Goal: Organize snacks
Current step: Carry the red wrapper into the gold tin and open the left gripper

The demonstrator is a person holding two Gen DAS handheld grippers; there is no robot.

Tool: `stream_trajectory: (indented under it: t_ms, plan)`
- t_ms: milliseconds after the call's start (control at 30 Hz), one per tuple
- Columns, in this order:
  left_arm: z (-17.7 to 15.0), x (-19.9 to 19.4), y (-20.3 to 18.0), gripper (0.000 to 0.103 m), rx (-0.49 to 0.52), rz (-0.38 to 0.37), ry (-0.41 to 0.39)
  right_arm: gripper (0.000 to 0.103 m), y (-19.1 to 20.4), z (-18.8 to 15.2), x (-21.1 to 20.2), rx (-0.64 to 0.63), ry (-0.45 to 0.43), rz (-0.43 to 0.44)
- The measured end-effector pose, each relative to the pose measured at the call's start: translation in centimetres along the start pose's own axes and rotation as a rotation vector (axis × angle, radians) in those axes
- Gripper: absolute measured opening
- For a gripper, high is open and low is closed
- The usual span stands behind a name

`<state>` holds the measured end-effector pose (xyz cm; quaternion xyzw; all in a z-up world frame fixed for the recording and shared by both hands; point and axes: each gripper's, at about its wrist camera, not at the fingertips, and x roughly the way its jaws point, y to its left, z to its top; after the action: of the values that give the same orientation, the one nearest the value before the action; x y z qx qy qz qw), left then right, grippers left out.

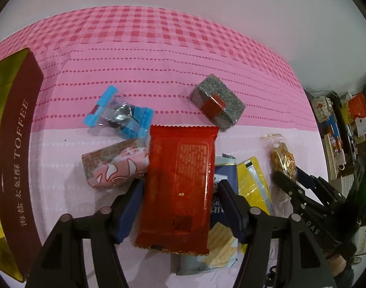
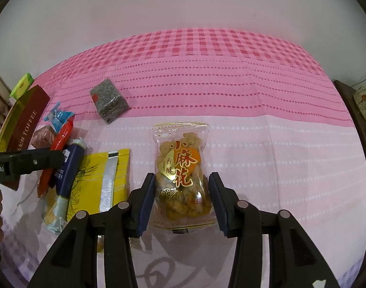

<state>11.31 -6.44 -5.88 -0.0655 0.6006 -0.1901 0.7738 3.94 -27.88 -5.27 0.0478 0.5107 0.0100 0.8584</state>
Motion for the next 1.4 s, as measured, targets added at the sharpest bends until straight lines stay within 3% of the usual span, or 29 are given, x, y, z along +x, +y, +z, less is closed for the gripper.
stream_trajectory:
  t_ms: [33, 100, 567, 900, 1167, 1400]
  plan:
    - [0.1, 0.1, -0.1, 0.05, 0.003, -0.001, -0.004, 0.042, 0.0, 0.0, 0.0, 0.001, 0.0, 0.0]
    - [0.1, 0.1, -0.1, 0.047, 0.012, 0.004, -0.003, 0.042, 0.0, 0.0, 0.0, 0.006, 0.0, 0.002]
    - [-3.8, -2.5, -0.1, 0.047, 0.135, 0.081, 0.022, 0.042, 0.6, 0.0, 0.1, -0.019, 0.002, -0.037]
    - [-5.3, -7.0, -0.1, 0.047, 0.218, 0.143, -0.057, 0.042, 1.0, 0.0, 0.2, -0.038, 0.007, -0.071]
    - [-5.6, -10.0, 2.0, 0.047, 0.178, 0.174, -0.109, 0.042, 1.2, 0.0, 0.2, -0.033, 0.004, -0.083]
    - [-5.2, -13.3, 7.0, 0.047, 0.083, 0.265, -0.17, 0.041, 1.2, 0.1, 0.2, -0.024, 0.01, -0.092]
